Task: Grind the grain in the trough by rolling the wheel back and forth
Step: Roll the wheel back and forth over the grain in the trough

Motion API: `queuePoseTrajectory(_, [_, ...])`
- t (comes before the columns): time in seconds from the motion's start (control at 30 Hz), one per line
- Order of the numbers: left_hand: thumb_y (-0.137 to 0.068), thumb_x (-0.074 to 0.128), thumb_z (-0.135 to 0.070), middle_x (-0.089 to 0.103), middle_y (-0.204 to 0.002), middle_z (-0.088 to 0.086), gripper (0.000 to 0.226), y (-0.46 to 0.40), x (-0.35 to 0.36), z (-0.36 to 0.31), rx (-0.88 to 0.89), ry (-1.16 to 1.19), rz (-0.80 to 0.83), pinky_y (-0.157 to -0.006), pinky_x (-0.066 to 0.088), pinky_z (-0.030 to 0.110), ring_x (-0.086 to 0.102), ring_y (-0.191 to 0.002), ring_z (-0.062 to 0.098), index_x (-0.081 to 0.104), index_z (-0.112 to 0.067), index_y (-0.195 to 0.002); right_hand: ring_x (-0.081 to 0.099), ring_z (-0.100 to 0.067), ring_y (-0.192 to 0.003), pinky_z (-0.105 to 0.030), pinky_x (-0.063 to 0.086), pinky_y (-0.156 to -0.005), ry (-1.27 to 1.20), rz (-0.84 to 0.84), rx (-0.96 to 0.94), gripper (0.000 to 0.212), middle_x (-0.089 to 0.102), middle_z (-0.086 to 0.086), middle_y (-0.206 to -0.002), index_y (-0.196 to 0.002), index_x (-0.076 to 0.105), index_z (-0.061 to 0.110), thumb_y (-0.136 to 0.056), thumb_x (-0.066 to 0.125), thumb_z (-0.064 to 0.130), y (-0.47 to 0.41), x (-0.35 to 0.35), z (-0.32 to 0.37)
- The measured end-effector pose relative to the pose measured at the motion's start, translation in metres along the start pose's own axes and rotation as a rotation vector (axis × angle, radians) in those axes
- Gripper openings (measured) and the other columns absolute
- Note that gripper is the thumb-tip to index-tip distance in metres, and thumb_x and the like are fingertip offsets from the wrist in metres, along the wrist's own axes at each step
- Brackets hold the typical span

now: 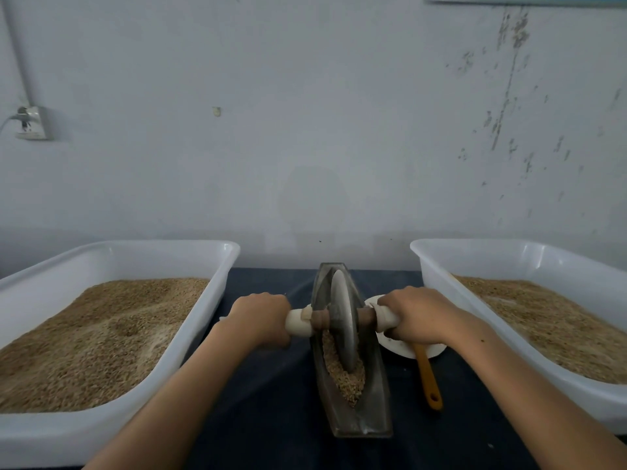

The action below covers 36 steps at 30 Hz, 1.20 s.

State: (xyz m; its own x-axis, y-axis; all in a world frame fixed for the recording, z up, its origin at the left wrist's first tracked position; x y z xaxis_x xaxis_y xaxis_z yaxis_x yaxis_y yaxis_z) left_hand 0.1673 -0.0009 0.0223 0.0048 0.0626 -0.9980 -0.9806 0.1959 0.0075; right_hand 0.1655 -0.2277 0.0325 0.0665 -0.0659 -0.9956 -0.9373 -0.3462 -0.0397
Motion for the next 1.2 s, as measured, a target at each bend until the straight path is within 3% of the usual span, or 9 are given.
queuePoseTrajectory(0.1, [-0.08,0.068,-0.033,0.059,-0.092,-0.004,0.034,-0.0006,0.0008,-0.0016,-0.021,-0.025,-0.056,-0.072,0.044,0.028,0.056,-0.082,0.015,0.058,-0.021,-0.11,0.057,-0.012,-0.077,-0.026,0.039,-0.062,0.005,-0.037,0.013,0.014,0.058,0.01,-0.08,-0.082,0.048,0.033,-0.084,0.062,0.029,0.0007,0.0009,0.0006])
queuePoseTrajectory(0.27, [-0.086,0.058,-0.029,0.064,-0.101,-0.001,0.02,-0.0013,-0.0004,-0.0048,-0.051,-0.036,-0.292,-0.068,0.038,0.029,0.061,-0.091,0.019,0.057,-0.023,-0.105,0.056,-0.014,-0.08,-0.028,0.039,-0.066,0.005,-0.306,0.034,0.011,0.061,0.007,-0.087,-0.086,0.045,0.028,-0.09,0.054,0.028,0.0009,0.0064,0.0014])
queuePoseTrajectory(0.37, [-0.087,0.056,-0.029,0.064,-0.1,-0.002,0.017,-0.0009,0.0008,-0.0044,-0.061,-0.014,-0.336,-0.068,0.037,0.028,0.061,-0.09,0.019,0.056,-0.024,-0.104,0.057,-0.013,-0.081,-0.028,0.041,-0.069,0.014,-0.381,0.02,0.013,0.062,0.007,-0.088,-0.085,0.044,0.029,-0.091,0.055,0.028,-0.0011,0.007,0.0011])
queuePoseTrajectory(0.47, [-0.086,0.058,-0.029,0.064,-0.101,-0.002,0.02,-0.0022,0.0031,-0.0017,-0.06,0.007,-0.278,-0.07,0.04,0.028,0.061,-0.091,0.018,0.058,-0.023,-0.105,0.056,-0.013,-0.079,-0.028,0.043,-0.07,0.017,-0.358,0.013,0.011,0.061,0.008,-0.087,-0.086,0.045,0.029,-0.089,0.056,0.031,-0.0018,0.0064,0.0002])
queuePoseTrajectory(0.6, [-0.083,0.064,-0.034,0.064,-0.101,-0.002,0.03,-0.0021,0.003,0.0,-0.026,-0.009,-0.149,-0.076,0.045,0.028,0.061,-0.092,0.016,0.058,-0.021,-0.11,0.05,-0.009,-0.07,-0.023,0.029,-0.054,0.018,-0.209,-0.003,0.011,0.054,0.011,-0.078,-0.082,0.046,0.033,-0.086,0.057,0.033,-0.0015,0.0047,-0.0032])
queuePoseTrajectory(0.77, [-0.08,0.066,-0.038,0.063,-0.1,-0.001,0.037,-0.0018,-0.0003,0.0007,-0.005,-0.03,-0.078,-0.073,0.043,0.028,0.059,-0.088,0.016,0.057,-0.02,-0.111,0.054,-0.009,-0.075,-0.021,0.03,-0.055,-0.029,-0.045,-0.018,0.018,0.056,0.012,-0.08,-0.08,0.047,0.037,-0.083,0.063,0.03,-0.0012,0.0013,-0.003])
queuePoseTrajectory(0.87, [-0.081,0.066,-0.038,0.063,-0.1,-0.001,0.035,-0.0026,0.0018,0.0018,-0.016,-0.017,-0.092,-0.073,0.042,0.028,0.059,-0.088,0.016,0.057,-0.02,-0.11,0.052,-0.009,-0.072,-0.021,0.027,-0.053,-0.012,-0.083,-0.012,0.021,0.054,0.012,-0.076,-0.074,0.043,0.036,-0.085,0.059,0.03,-0.0009,0.001,-0.0018])
queuePoseTrajectory(1.07, [-0.085,0.059,-0.032,0.063,-0.096,-0.003,0.019,-0.0024,0.0024,-0.0002,-0.068,0.005,-0.286,-0.066,0.037,0.028,0.057,-0.082,0.016,0.058,-0.025,-0.102,0.052,-0.012,-0.077,-0.027,0.028,-0.063,0.045,-0.385,-0.002,0.016,0.054,0.011,-0.083,-0.083,0.041,0.03,-0.089,0.056,0.029,0.0021,0.0036,0.0016])
queuePoseTrajectory(1.2, [-0.086,0.059,-0.032,0.064,-0.096,-0.003,0.018,-0.001,0.0031,-0.0007,-0.06,0.015,-0.313,-0.066,0.039,0.028,0.06,-0.085,0.016,0.058,-0.024,-0.102,0.047,-0.01,-0.075,-0.027,0.027,-0.064,0.03,-0.385,0.003,0.017,0.052,0.011,-0.082,-0.083,0.04,0.031,-0.089,0.056,0.032,0.0017,0.0035,0.001])
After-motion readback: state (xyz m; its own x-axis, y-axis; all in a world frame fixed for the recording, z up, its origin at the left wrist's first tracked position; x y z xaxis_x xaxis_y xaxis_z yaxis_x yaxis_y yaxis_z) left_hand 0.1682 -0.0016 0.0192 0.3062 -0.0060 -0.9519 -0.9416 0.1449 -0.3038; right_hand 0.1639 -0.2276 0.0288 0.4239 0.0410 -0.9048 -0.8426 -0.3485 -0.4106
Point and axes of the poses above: each hand's wrist, its own y-axis away from the middle knuckle, its own x-axis out of the palm, z = x × y, the point moved 4 cm from there along -y, towards the middle knuckle
